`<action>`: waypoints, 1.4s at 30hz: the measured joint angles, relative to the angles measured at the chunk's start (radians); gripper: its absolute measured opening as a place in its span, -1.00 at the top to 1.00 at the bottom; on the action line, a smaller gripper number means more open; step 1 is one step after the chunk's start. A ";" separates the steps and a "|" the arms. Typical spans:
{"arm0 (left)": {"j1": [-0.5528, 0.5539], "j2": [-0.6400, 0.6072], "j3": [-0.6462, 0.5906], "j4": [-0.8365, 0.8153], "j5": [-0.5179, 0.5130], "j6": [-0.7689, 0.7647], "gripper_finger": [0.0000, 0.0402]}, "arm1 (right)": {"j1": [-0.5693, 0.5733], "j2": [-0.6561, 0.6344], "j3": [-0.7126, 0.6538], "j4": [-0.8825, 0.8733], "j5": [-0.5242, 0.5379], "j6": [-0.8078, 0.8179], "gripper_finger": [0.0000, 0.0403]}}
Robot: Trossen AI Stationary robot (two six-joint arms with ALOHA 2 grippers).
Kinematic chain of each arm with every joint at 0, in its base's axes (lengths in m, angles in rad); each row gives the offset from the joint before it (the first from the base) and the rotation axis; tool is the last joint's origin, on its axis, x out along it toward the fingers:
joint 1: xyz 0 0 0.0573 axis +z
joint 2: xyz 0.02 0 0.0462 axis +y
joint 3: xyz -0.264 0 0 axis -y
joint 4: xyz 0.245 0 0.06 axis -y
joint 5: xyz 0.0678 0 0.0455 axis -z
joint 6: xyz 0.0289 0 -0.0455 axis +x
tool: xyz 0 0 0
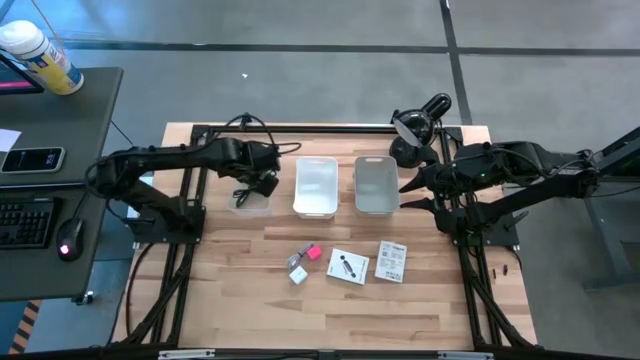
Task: Pick and place items into bin
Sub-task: Put the white USB cord into the transparent bin, then put the purple USB cord into the transparent bin
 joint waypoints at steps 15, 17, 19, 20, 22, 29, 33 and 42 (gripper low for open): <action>0.001 0.062 0.000 -0.010 -0.015 0.048 0.96 | 0.000 0.000 0.000 -0.007 -0.002 0.020 0.28; 0.001 0.062 0.000 -0.022 -0.016 0.050 0.94 | 0.000 0.000 0.000 -0.007 -0.002 0.022 0.28; 0.001 0.062 0.000 -0.031 -0.015 0.050 0.90 | 0.000 0.000 0.000 -0.007 -0.003 0.022 0.28; 0.001 0.062 0.000 -0.032 -0.015 0.050 0.87 | 0.000 0.000 0.000 -0.007 -0.003 0.022 0.28; 0.001 0.062 0.000 -0.032 -0.013 0.050 0.83 | 0.000 0.000 0.000 -0.007 -0.003 0.021 0.28; 0.001 0.062 0.000 -0.039 -0.007 0.050 0.63 | 0.000 0.000 0.000 -0.007 -0.003 0.023 0.28; 0.001 0.062 0.000 -0.040 -0.007 0.050 0.51 | 0.000 0.000 0.000 -0.007 -0.004 0.026 0.28; 0.000 0.061 0.000 -0.036 0.018 0.103 0.26 | 0.000 0.000 0.001 -0.007 -0.004 0.026 0.28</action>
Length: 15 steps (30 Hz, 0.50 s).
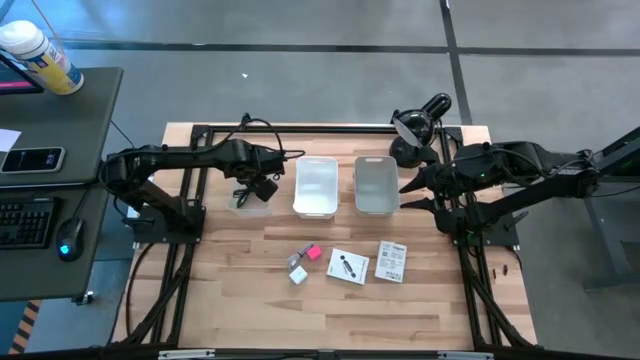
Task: Pick and place items into bin
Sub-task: Put the purple USB cord into the transparent bin
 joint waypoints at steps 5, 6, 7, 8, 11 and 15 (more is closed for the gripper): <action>-0.031 -0.010 0.016 0.024 0.079 0.120 0.21 | 0.000 0.000 0.000 0.000 -0.002 0.000 0.28; -0.048 -0.014 0.027 0.033 0.080 0.137 0.21 | 0.000 0.000 0.000 0.000 -0.002 0.000 0.28; -0.065 -0.020 0.036 0.040 0.080 0.159 0.22 | 0.000 0.000 0.000 0.000 -0.002 0.000 0.28; -0.080 -0.025 0.046 0.042 0.081 0.185 0.23 | 0.000 0.000 0.000 0.000 -0.002 0.000 0.28; -0.134 -0.037 0.078 0.090 0.113 0.283 0.26 | 0.000 0.000 0.000 0.000 -0.003 -0.001 0.28; -0.221 -0.037 0.100 0.158 0.211 0.443 0.32 | 0.000 0.000 0.000 0.000 -0.004 -0.002 0.28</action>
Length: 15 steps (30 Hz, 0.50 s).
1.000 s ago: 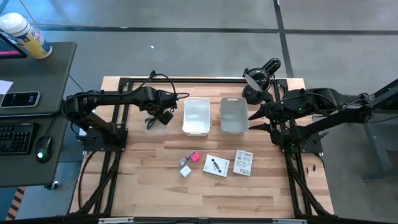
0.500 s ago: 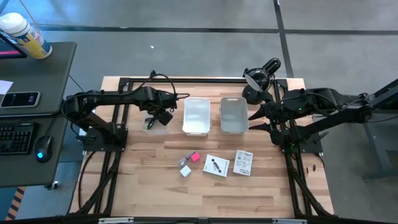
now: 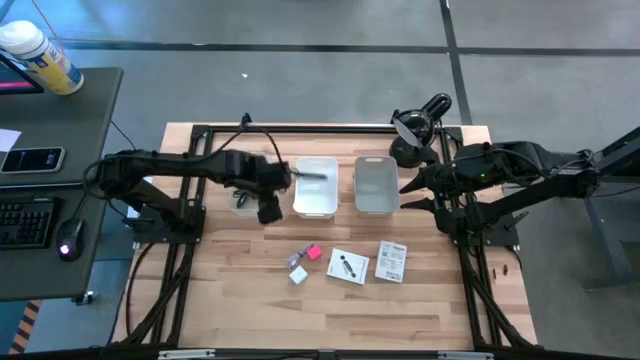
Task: Pick and place items into bin
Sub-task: Put the purple USB cord into the transparent bin
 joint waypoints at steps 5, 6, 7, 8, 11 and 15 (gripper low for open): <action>-0.119 0.001 0.000 0.104 0.062 0.124 0.41 | 0.000 0.000 0.000 0.000 0.000 -0.004 0.28; -0.140 0.001 0.000 0.124 0.063 0.137 0.42 | 0.000 0.000 0.000 0.000 0.000 -0.005 0.28; -0.159 0.001 0.000 0.140 0.063 0.144 0.44 | 0.000 0.000 0.000 0.000 0.001 -0.005 0.28; -0.175 0.002 0.000 0.154 0.063 0.145 0.46 | 0.000 0.000 0.000 0.000 0.000 -0.006 0.28; -0.212 0.017 0.000 0.200 0.064 0.139 0.50 | 0.000 0.000 0.000 0.000 0.001 -0.009 0.28; -0.256 0.053 0.000 0.256 0.063 0.124 0.53 | 0.000 0.000 0.000 0.000 0.001 -0.010 0.28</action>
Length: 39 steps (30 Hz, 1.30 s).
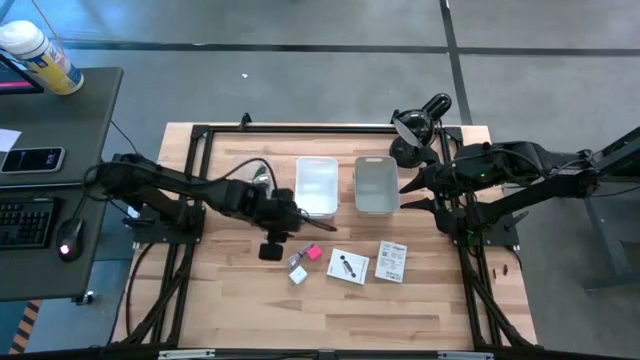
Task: Pick and place items into bin
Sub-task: Put the purple USB cord into the transparent bin
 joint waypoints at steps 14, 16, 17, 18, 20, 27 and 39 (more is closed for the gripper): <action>-0.085 0.172 0.000 -0.005 0.002 -0.274 0.45 | 0.000 0.000 0.000 -0.034 0.000 -0.007 0.28; -0.088 0.192 0.000 -0.004 -0.001 -0.315 0.42 | 0.000 0.000 0.000 -0.040 0.000 -0.008 0.28; -0.088 0.203 0.000 -0.005 -0.001 -0.332 0.40 | 0.000 0.000 0.000 -0.040 0.000 -0.011 0.28; -0.088 0.213 0.000 -0.005 0.001 -0.346 0.38 | 0.000 0.000 0.000 -0.042 0.000 -0.014 0.28; -0.088 0.228 0.000 -0.003 0.003 -0.368 0.32 | 0.000 0.000 0.000 -0.044 0.000 -0.015 0.28; -0.086 0.247 0.000 0.054 0.003 -0.410 0.03 | 0.000 0.000 0.000 -0.062 -0.001 -0.015 0.28; -0.086 0.323 0.000 0.123 0.005 -0.429 -0.24 | 0.000 -0.001 0.000 -0.069 -0.007 -0.006 0.28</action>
